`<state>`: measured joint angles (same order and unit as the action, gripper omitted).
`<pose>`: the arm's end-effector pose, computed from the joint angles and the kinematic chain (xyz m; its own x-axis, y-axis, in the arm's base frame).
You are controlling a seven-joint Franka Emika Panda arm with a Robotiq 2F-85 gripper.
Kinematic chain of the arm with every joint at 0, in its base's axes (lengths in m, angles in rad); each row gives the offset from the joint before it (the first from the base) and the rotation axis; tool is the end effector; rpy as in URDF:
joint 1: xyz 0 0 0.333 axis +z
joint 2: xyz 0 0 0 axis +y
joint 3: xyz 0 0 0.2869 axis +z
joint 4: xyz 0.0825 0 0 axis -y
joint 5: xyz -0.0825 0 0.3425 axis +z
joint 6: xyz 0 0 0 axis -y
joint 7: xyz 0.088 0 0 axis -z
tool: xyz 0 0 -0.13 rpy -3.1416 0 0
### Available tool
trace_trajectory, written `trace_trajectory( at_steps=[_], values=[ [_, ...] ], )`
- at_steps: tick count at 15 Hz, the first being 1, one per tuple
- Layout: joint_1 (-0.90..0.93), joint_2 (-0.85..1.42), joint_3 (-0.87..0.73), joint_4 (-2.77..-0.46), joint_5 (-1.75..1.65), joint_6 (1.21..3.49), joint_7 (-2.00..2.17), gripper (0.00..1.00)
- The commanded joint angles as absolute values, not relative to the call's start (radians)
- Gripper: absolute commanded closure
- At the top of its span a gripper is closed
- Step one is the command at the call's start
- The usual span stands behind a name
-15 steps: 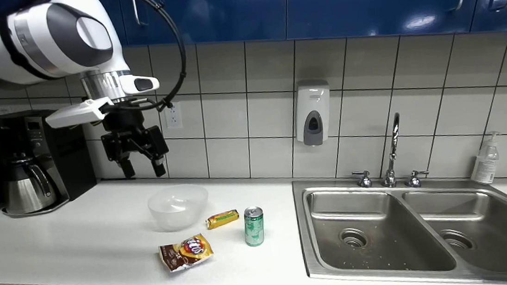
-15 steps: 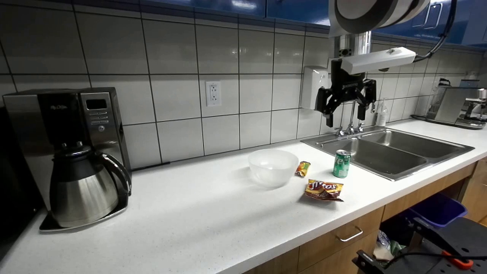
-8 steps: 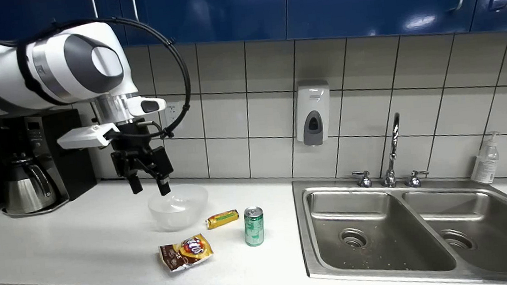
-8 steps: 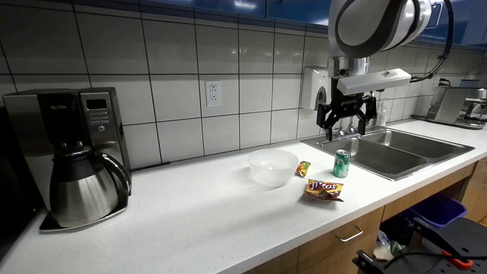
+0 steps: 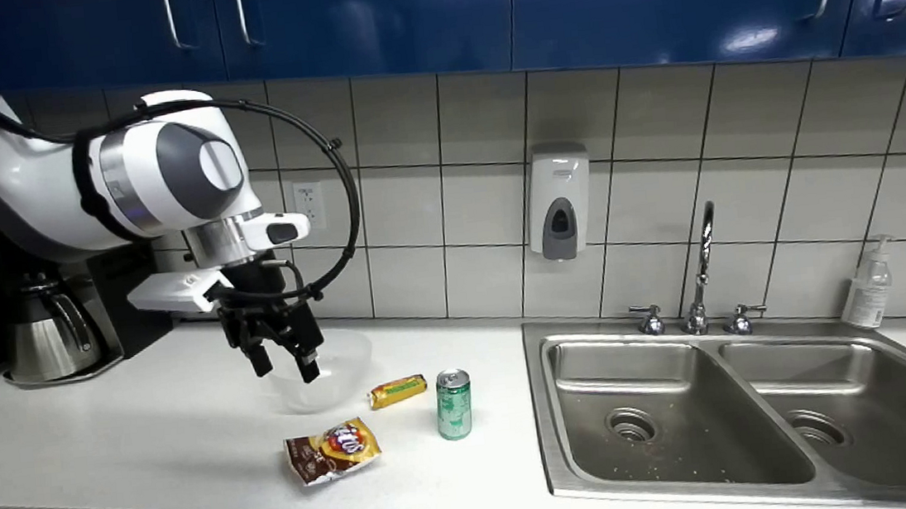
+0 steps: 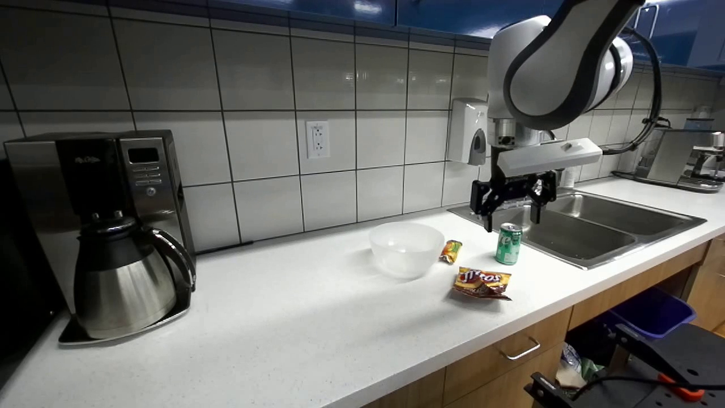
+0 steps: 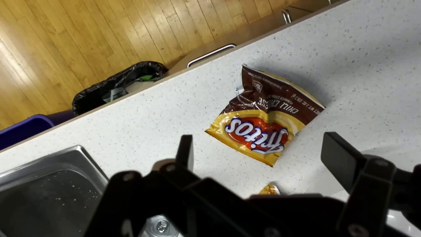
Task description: Put the closest packet in the bowl
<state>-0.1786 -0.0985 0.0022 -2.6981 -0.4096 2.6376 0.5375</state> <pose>0.3880 -0.0634 0.2486 0.9347 -0.3394 0.1058 -0.3535 -0.9187 0.1764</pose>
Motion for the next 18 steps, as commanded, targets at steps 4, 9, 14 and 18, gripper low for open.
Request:
trace_trajectory(
  at_steps=[4,9,14,18],
  values=[
    [-0.172,0.029,-0.054,-2.677,-0.591,2.757,0.732,0.00],
    [-0.158,0.130,-0.083,-2.641,-0.712,2.799,0.876,0.00],
    [-0.133,0.223,-0.091,-2.587,-0.789,2.809,0.996,0.00],
    [-0.112,0.299,-0.093,-2.534,-0.807,2.808,1.052,0.00]
  ],
)
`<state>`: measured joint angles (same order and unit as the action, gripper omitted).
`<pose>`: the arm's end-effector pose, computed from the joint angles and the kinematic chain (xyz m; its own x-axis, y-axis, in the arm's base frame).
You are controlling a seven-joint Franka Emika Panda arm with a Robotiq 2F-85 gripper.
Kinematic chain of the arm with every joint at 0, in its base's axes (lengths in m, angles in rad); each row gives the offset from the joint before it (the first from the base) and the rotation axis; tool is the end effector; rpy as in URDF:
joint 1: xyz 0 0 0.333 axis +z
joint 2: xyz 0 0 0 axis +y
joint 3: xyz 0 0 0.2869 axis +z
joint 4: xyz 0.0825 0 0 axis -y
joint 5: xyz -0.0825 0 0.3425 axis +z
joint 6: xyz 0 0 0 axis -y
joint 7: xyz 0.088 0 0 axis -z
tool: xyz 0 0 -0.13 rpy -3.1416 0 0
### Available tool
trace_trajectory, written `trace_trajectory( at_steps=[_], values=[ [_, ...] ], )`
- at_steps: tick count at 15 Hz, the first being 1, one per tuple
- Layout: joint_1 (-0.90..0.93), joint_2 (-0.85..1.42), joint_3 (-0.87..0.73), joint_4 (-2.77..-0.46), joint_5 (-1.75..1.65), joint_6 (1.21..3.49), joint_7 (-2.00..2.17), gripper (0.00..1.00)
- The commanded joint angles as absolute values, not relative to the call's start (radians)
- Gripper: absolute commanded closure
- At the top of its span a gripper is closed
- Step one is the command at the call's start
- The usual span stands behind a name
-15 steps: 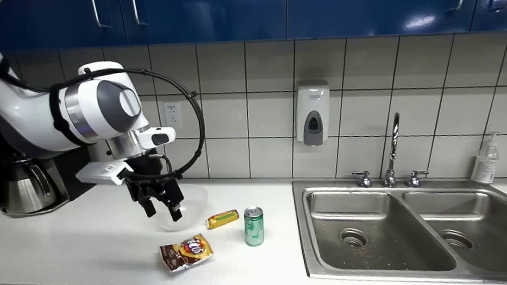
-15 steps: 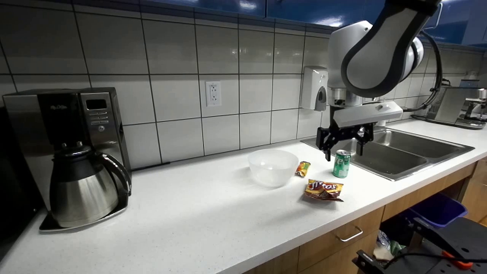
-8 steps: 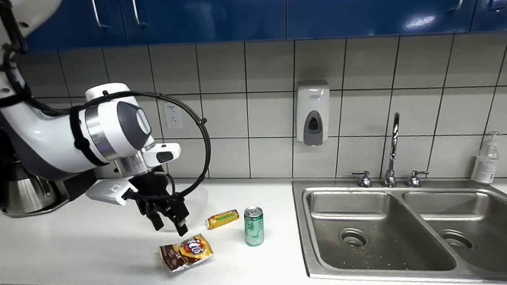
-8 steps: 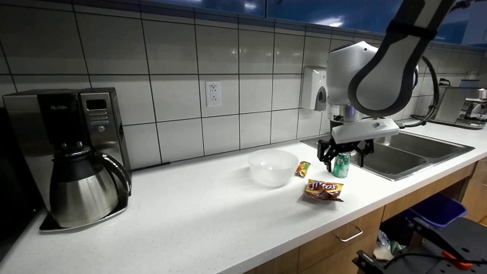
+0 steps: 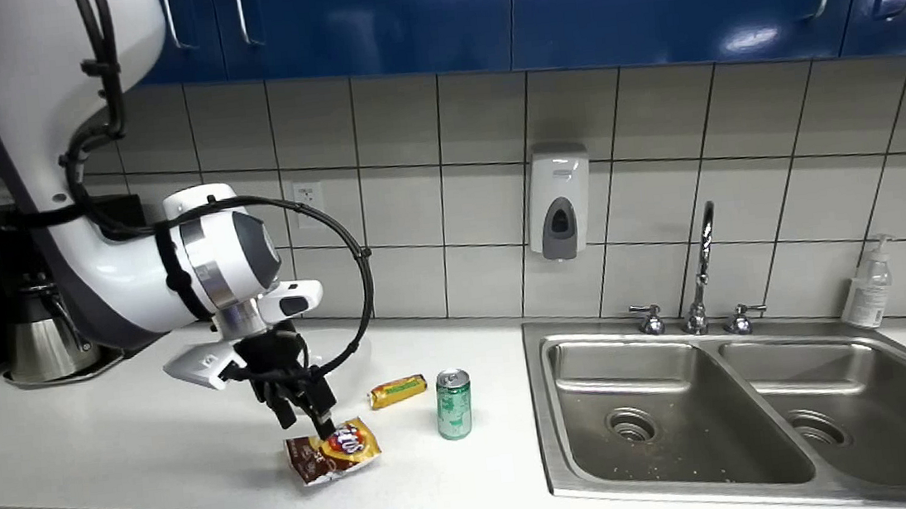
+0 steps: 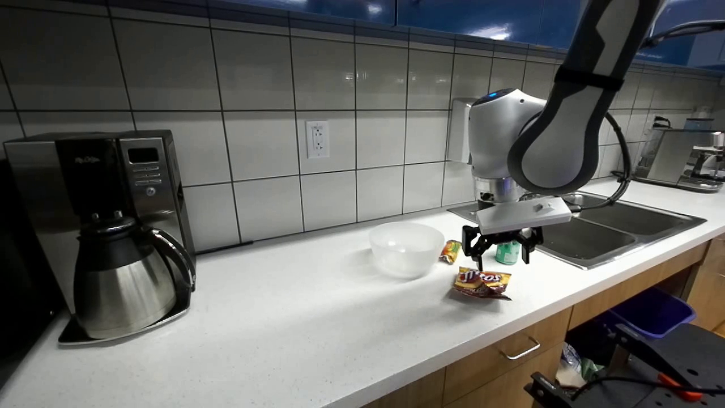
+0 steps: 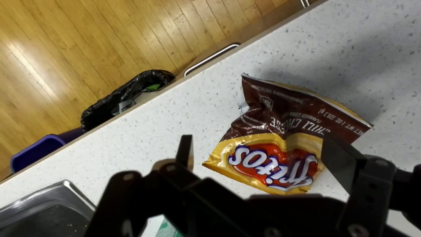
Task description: Put the closest packet in the bowl
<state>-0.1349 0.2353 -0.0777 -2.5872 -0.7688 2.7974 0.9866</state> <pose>0.4033 -0.0617 0.1576 0.8927 -0.4323 0.1272 -0.4505 -0.8633 0.2274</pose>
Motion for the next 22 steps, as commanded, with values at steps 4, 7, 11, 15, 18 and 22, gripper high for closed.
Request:
trace_trajectory(
  at_steps=[4,7,11,15,18,22],
  values=[
    [-0.098,0.373,-0.101,-2.489,-0.807,2.807,1.083,0.00],
    [-0.088,0.413,-0.111,-2.464,-0.803,2.808,1.091,0.00],
    [-0.084,0.439,-0.113,-2.434,-0.796,2.805,1.088,0.00],
    [-0.082,0.455,-0.114,-2.412,-0.793,2.806,1.086,0.00],
    [-0.080,0.465,-0.114,-2.404,-0.792,2.806,1.084,0.00],
    [-0.079,0.475,-0.115,-2.399,-0.792,2.809,1.084,0.35]
  ],
)
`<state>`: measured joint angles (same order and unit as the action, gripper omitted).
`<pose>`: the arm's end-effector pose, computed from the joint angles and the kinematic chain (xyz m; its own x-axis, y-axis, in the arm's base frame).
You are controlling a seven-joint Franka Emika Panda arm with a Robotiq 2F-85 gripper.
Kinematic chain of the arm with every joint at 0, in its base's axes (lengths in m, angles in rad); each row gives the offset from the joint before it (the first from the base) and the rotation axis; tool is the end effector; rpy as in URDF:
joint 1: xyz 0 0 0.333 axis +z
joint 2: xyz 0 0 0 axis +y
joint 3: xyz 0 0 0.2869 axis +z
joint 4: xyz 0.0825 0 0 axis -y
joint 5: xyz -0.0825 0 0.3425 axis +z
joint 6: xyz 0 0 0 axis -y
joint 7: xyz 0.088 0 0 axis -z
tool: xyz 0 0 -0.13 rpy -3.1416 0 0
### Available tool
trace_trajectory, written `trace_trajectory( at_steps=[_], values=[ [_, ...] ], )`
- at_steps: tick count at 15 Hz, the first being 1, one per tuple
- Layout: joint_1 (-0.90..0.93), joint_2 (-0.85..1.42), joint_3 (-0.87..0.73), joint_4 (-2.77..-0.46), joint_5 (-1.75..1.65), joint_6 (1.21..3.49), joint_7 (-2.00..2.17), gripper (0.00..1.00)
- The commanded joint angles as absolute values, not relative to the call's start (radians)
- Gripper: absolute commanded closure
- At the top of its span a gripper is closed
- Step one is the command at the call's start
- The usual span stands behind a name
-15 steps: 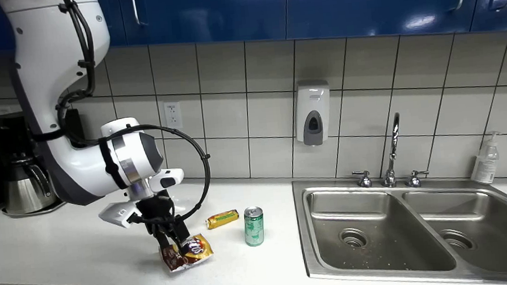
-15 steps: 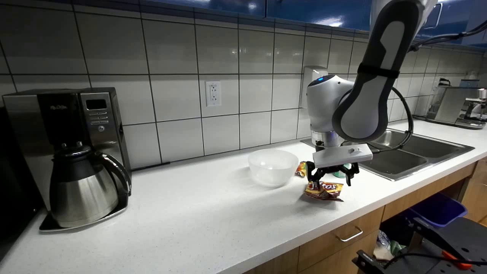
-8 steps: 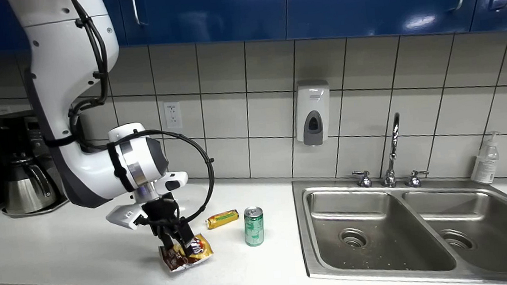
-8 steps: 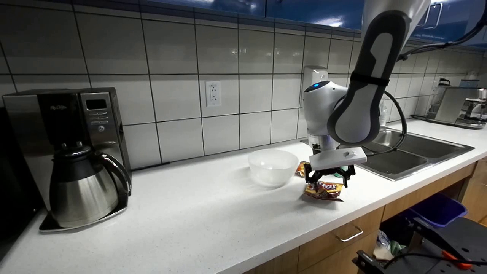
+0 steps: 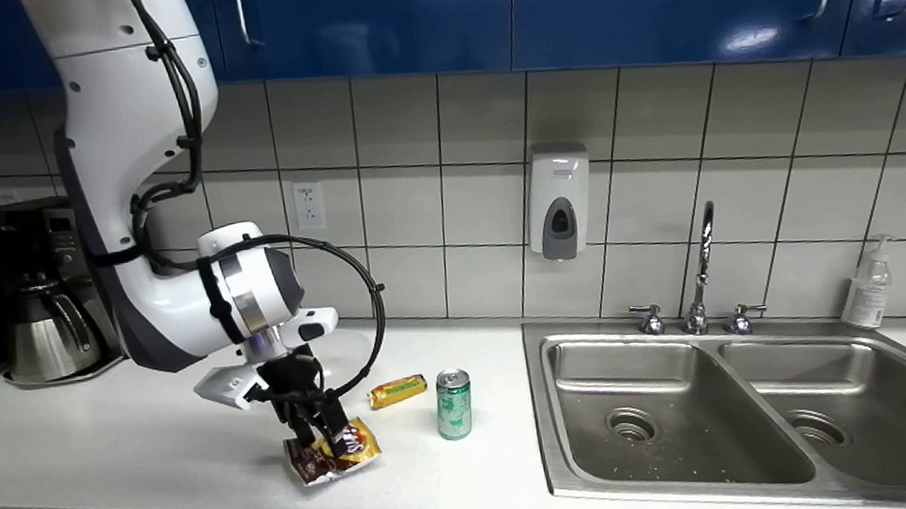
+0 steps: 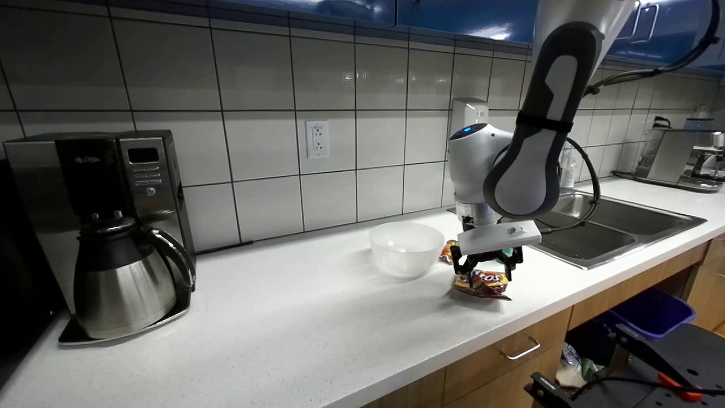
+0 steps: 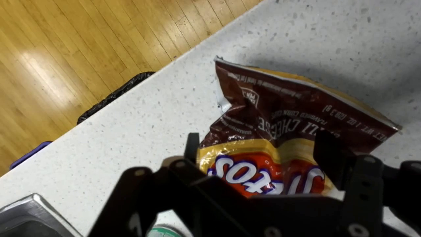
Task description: Put the closest packet in the bowl
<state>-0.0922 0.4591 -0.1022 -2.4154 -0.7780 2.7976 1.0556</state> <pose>0.4342 -0.0633 0.1056 0.8824 -0.4590 0.1033 -0.4694 -0.8435 0.2613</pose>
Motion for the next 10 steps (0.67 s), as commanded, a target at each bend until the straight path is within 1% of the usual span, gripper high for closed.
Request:
trace_trajectory(
  at_steps=[1,2,3,6,8,9,10],
  values=[
    [-0.078,0.477,-0.116,-2.397,-0.793,2.807,1.085,0.42],
    [-0.078,0.480,-0.115,-2.395,-0.792,2.807,1.084,0.51],
    [-0.077,0.482,-0.116,-2.394,-0.793,2.806,1.084,0.58],
    [-0.076,0.487,-0.116,-2.391,-0.793,2.806,1.083,0.82],
    [-0.075,0.485,-0.117,-2.391,-0.794,2.807,1.084,0.95],
    [-0.075,0.485,-0.117,-2.391,-0.794,2.807,1.083,1.00],
    [-0.075,0.485,-0.117,-2.392,-0.795,2.807,1.083,1.00]
  ],
)
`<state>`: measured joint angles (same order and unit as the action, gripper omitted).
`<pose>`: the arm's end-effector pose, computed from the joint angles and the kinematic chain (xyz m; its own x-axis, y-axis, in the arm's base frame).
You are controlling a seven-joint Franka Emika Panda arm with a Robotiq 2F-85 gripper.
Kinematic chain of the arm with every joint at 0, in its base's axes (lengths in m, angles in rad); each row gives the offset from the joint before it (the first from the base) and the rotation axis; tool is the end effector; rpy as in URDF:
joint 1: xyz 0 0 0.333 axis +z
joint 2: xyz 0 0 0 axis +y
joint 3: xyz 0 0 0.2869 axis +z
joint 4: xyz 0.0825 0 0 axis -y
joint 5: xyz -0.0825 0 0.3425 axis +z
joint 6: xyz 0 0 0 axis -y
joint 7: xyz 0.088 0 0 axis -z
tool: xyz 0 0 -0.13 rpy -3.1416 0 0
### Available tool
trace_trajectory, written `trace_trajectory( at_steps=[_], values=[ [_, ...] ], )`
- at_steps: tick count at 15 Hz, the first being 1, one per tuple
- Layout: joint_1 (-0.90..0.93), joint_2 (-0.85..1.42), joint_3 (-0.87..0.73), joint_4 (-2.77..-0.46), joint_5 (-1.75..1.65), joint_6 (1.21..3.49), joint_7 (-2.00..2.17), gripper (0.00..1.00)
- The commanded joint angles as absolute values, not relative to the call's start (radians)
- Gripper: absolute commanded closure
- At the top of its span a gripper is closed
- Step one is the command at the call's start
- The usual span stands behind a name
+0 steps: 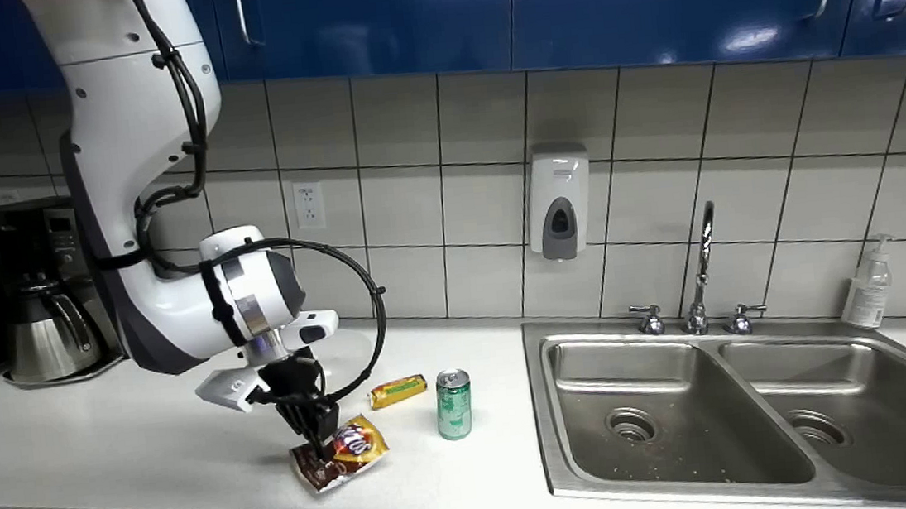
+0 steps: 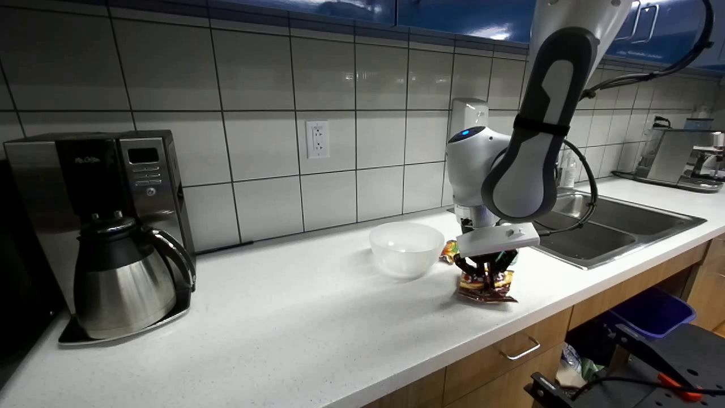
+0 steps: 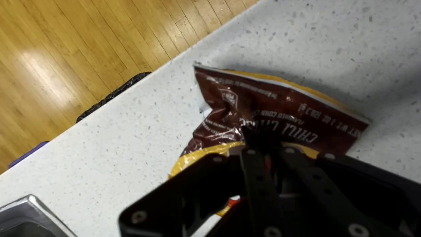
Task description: Put the closest packet in the bowl
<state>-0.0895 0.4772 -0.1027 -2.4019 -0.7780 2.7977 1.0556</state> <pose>0.4362 -0.0630 0.1009 0.8842 -0.4564 0.0996 -0.4657 -0.8446 0.2643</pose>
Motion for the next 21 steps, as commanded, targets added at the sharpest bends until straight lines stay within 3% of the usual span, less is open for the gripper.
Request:
trace_trajectory(
  at_steps=[1,21],
  values=[
    [-0.076,0.484,-0.118,-2.393,-0.795,2.808,1.083,1.00],
    [-0.069,0.213,-0.108,-2.458,-0.794,2.800,1.069,1.00]
  ],
)
